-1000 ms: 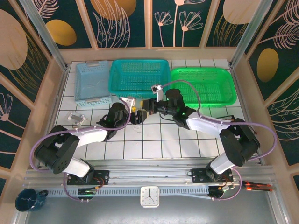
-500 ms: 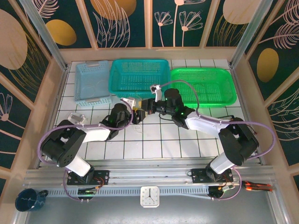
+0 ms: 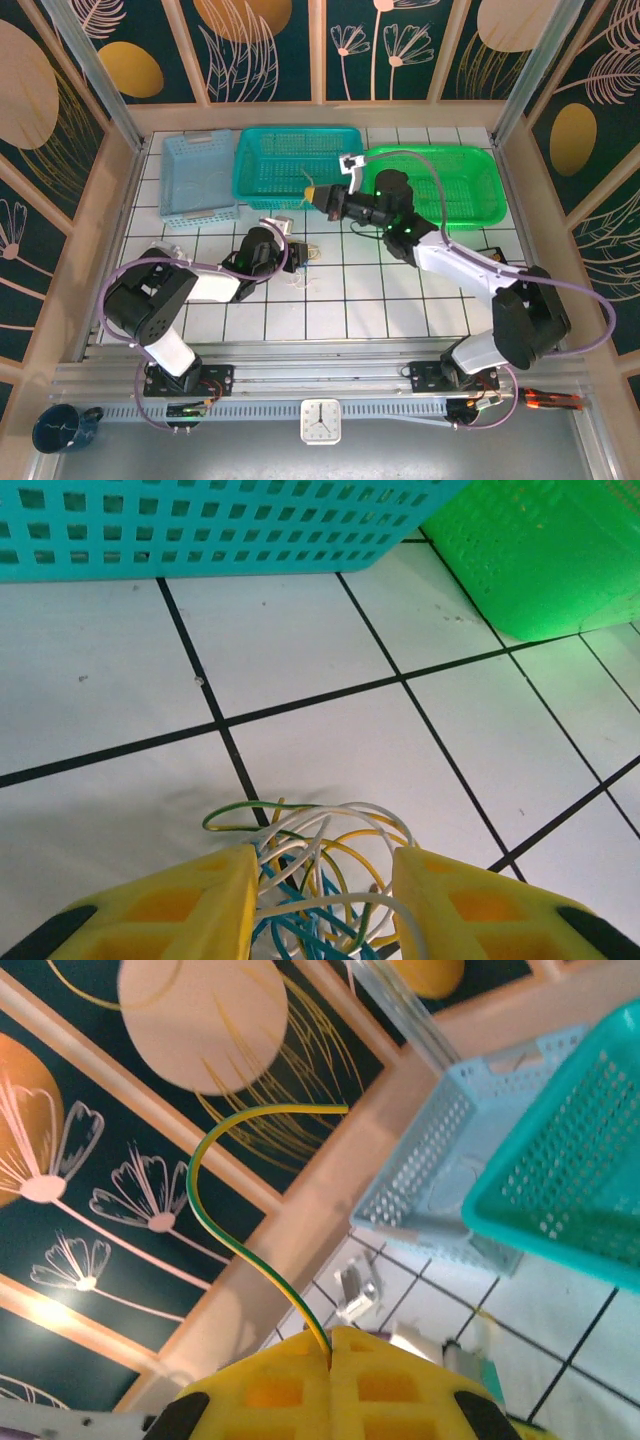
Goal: Untangle the cables
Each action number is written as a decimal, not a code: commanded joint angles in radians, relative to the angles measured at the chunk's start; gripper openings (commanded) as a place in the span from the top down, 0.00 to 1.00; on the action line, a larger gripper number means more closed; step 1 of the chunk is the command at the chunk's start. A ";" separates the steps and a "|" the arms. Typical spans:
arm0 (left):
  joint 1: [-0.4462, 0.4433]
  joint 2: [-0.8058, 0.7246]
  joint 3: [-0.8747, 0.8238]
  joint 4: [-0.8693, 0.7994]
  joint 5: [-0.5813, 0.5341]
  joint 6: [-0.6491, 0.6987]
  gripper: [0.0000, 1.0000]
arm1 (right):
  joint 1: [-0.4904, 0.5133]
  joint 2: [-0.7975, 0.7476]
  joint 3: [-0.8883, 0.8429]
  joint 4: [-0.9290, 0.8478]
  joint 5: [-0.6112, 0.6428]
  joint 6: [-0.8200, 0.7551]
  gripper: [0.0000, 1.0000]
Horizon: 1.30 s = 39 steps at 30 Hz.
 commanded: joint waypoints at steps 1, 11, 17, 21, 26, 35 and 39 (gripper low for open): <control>-0.004 0.023 -0.013 0.044 0.019 -0.013 0.60 | -0.029 -0.063 0.052 0.016 -0.021 0.017 1.00; -0.004 -0.018 0.000 0.023 0.048 -0.032 0.55 | -0.203 -0.185 0.079 -0.149 0.185 -0.096 1.00; -0.005 -0.077 0.045 -0.024 0.079 -0.052 0.41 | -0.384 -0.158 0.077 -0.214 0.321 -0.092 1.00; -0.004 -0.112 0.083 -0.071 0.086 -0.056 0.18 | -0.501 -0.068 0.088 -0.230 0.293 -0.061 1.00; -0.005 -0.175 0.121 -0.123 0.063 -0.061 0.01 | -0.579 0.075 0.101 -0.225 0.275 -0.055 1.00; -0.005 -0.310 0.111 -0.162 -0.105 -0.051 0.01 | -0.615 0.279 0.157 -0.247 0.281 -0.069 0.67; -0.005 -0.352 0.098 -0.180 -0.178 -0.041 0.01 | -0.616 0.271 0.155 -0.250 0.275 -0.075 0.45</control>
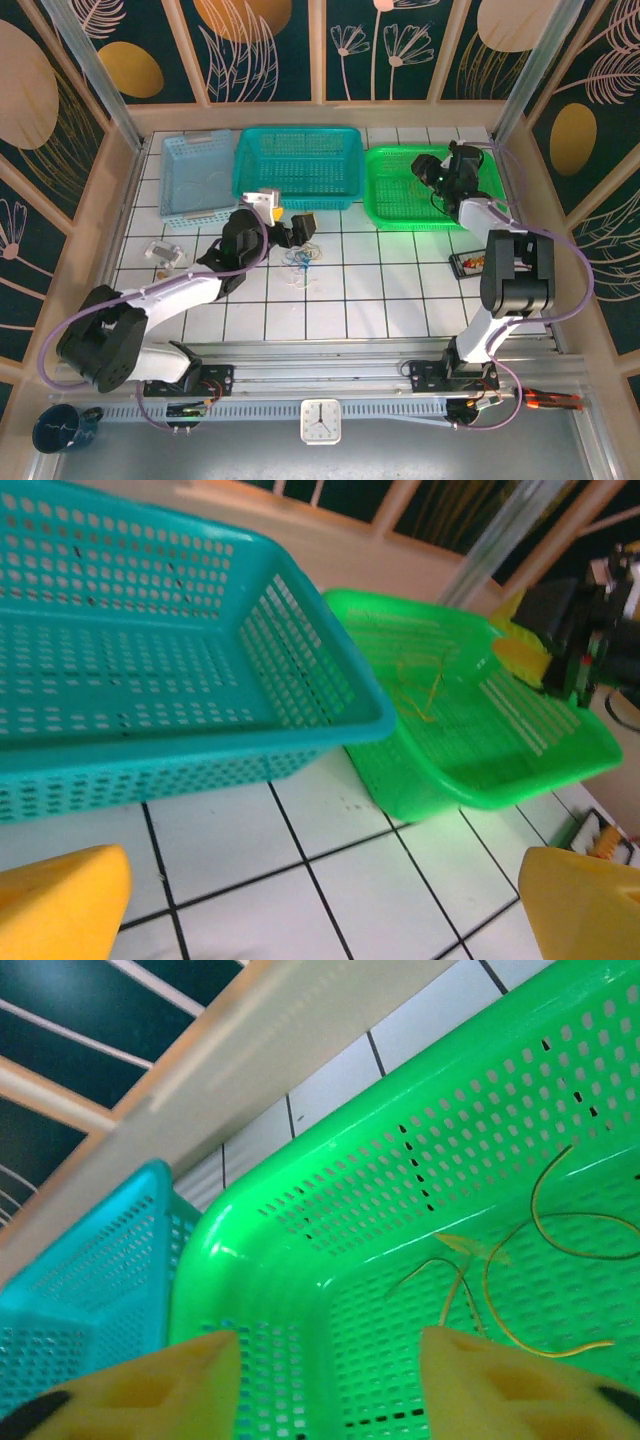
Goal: Untangle the cables
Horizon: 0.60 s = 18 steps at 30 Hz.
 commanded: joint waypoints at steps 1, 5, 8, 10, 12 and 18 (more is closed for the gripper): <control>-0.005 -0.039 -0.008 -0.028 -0.102 0.018 0.01 | -0.005 -0.020 0.031 0.012 0.000 -0.008 0.42; -0.004 -0.073 -0.031 -0.022 -0.176 0.006 0.01 | -0.006 -0.073 -0.002 0.018 0.001 -0.009 0.39; -0.004 -0.083 -0.028 -0.052 -0.211 -0.008 0.01 | -0.001 -0.122 -0.038 0.031 -0.030 0.005 0.39; -0.005 -0.088 -0.031 -0.055 -0.208 -0.008 0.01 | 0.013 -0.159 -0.065 0.039 -0.042 0.007 0.39; -0.005 -0.096 -0.045 -0.043 -0.197 -0.012 0.01 | 0.033 -0.198 -0.085 0.037 -0.050 0.004 0.39; -0.005 -0.114 -0.053 -0.058 -0.168 -0.048 0.01 | 0.156 -0.299 -0.134 0.009 -0.050 -0.024 0.39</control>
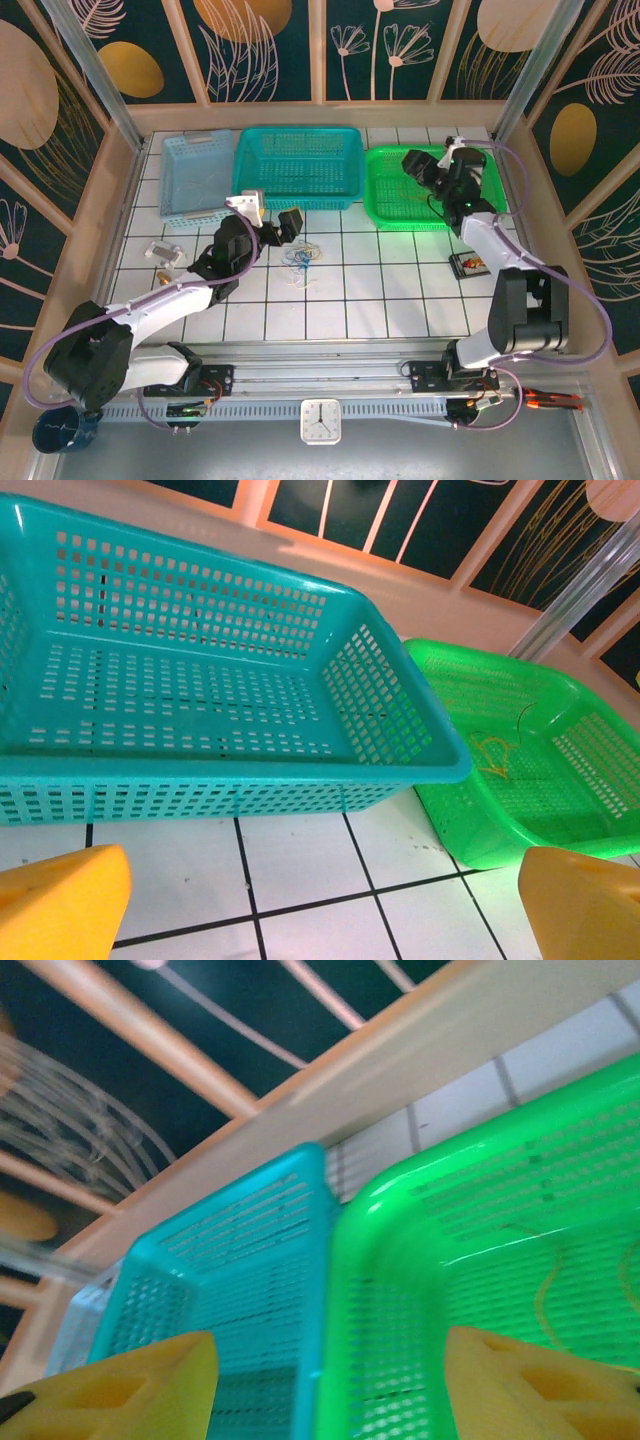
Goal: Untangle the cables
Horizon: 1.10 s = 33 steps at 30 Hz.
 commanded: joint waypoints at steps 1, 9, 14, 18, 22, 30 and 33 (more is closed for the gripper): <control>-0.004 -0.026 -0.002 -0.022 0.004 -0.038 0.01 | 0.081 -0.058 -0.040 -0.005 -0.010 -0.021 0.39; 0.009 -0.031 0.040 -0.104 0.063 -0.094 0.01 | 0.298 -0.108 -0.123 -0.004 0.044 -0.034 0.39; 0.045 -0.029 0.059 -0.139 0.102 -0.151 0.01 | 0.422 -0.090 -0.179 0.009 0.087 -0.040 0.39; 0.090 -0.038 0.040 -0.133 0.148 -0.209 0.01 | 0.513 -0.054 -0.219 0.017 0.094 -0.044 0.40; 0.114 -0.053 0.008 -0.116 0.173 -0.238 0.01 | 0.589 -0.014 -0.255 0.033 0.095 -0.040 0.41; 0.119 -0.074 -0.019 -0.127 0.179 -0.240 0.01 | 0.706 0.073 -0.305 0.050 0.089 -0.012 0.48; 0.120 -0.077 -0.022 -0.131 0.176 -0.238 0.01 | 0.741 0.107 -0.303 0.050 0.094 -0.012 0.48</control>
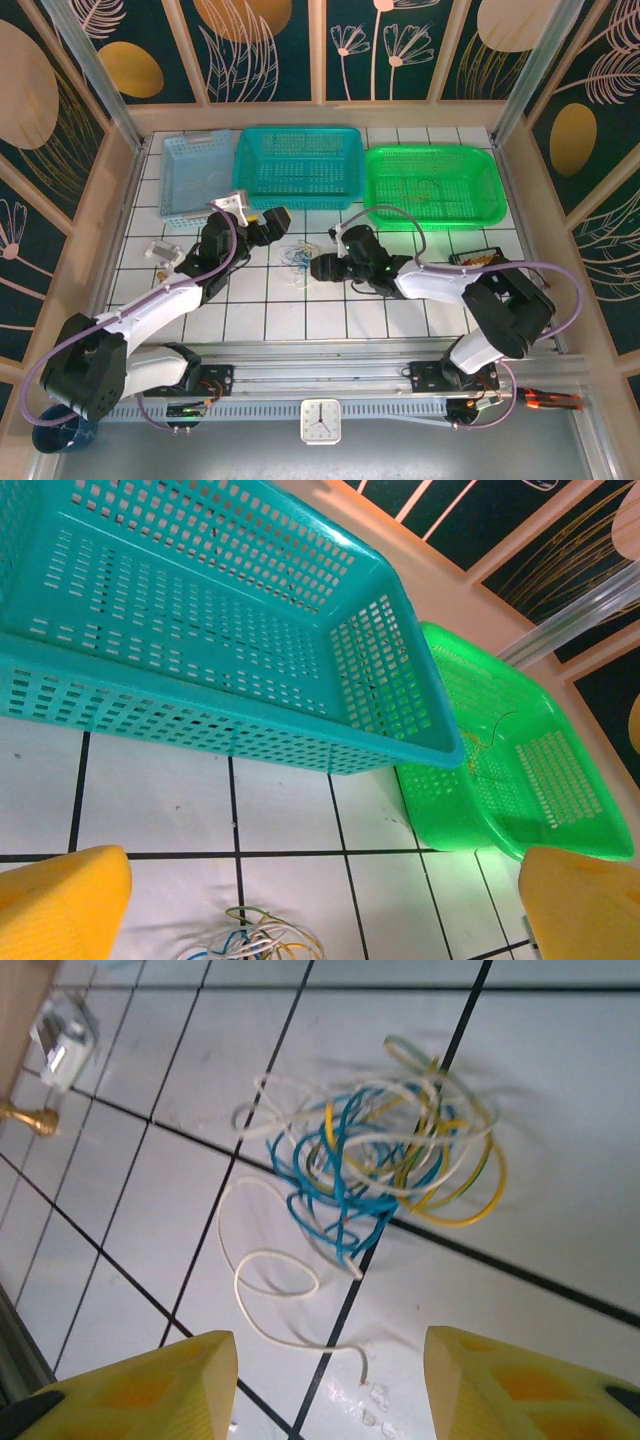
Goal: Untangle the cables
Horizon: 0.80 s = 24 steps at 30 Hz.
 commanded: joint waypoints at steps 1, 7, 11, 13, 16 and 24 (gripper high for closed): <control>0.007 -0.021 -0.010 -0.010 0.016 -0.011 0.01 | 0.034 0.038 -0.009 0.040 0.014 0.013 0.48; 0.007 -0.021 -0.013 -0.010 0.024 -0.011 0.01 | 0.055 0.094 -0.005 0.053 0.014 0.026 0.51; 0.008 -0.025 -0.017 -0.006 0.026 -0.011 0.01 | 0.062 0.116 -0.007 0.058 0.014 0.029 0.53; 0.007 -0.027 -0.018 -0.003 0.030 -0.011 0.01 | 0.063 0.123 -0.008 0.063 0.013 0.032 0.55; 0.008 -0.027 -0.020 0.001 0.033 -0.013 0.01 | 0.062 0.133 -0.007 0.070 0.010 0.034 0.59; 0.009 -0.027 -0.028 0.015 0.038 -0.018 0.01 | 0.064 0.155 -0.005 0.095 -0.006 0.047 0.72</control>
